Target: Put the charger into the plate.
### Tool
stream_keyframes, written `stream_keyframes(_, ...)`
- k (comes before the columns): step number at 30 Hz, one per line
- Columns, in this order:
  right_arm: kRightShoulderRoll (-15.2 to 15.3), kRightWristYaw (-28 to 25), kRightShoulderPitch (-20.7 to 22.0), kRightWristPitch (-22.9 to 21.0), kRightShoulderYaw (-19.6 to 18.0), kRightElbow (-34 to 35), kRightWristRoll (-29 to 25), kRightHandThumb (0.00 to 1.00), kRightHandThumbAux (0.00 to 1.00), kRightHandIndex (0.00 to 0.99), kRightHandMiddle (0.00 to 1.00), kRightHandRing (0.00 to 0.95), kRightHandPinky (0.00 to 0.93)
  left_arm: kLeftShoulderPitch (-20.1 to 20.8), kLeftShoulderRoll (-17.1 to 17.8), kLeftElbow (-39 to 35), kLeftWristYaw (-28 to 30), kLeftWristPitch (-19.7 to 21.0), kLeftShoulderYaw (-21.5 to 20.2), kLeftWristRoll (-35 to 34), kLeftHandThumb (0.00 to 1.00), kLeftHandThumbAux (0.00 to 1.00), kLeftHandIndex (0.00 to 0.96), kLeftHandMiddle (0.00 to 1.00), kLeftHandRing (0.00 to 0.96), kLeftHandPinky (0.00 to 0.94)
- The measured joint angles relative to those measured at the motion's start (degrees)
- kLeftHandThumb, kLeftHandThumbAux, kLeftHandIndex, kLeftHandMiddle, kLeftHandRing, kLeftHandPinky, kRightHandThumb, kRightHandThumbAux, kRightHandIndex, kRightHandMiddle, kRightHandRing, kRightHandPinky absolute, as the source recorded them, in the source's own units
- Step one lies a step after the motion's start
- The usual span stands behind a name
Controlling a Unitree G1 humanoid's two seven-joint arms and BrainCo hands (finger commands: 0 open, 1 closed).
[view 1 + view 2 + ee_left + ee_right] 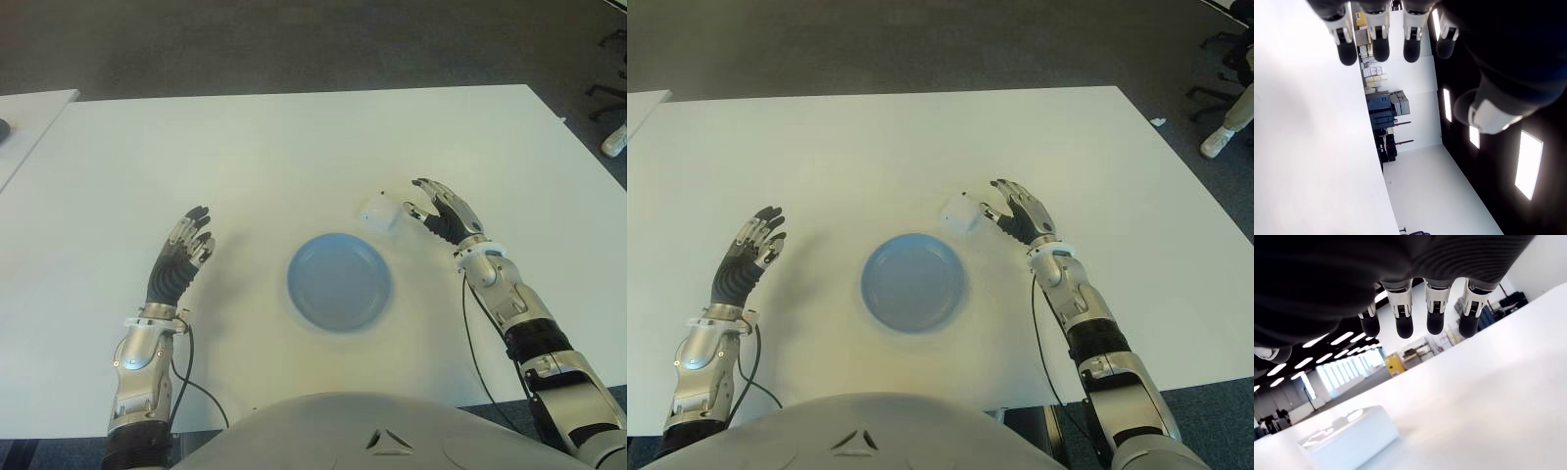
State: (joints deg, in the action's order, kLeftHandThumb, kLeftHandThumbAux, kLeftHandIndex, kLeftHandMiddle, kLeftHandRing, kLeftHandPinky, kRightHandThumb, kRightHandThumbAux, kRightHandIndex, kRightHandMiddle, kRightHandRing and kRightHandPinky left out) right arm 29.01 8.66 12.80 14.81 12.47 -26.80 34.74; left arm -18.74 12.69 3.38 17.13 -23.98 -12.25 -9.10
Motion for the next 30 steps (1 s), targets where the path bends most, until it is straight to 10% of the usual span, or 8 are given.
stream_keyframes(30, -0.9, -2.2, 4.8, -4.6, 5.2, -1.8, 3.8, 0.274, 0.132, 0.000, 0.000, 0.000, 0.000, -0.8, -0.3, -1.4, 0.0, 0.0, 0.2, 0.1, 0.396, 0.594, 0.065, 0.083, 0.085, 0.130)
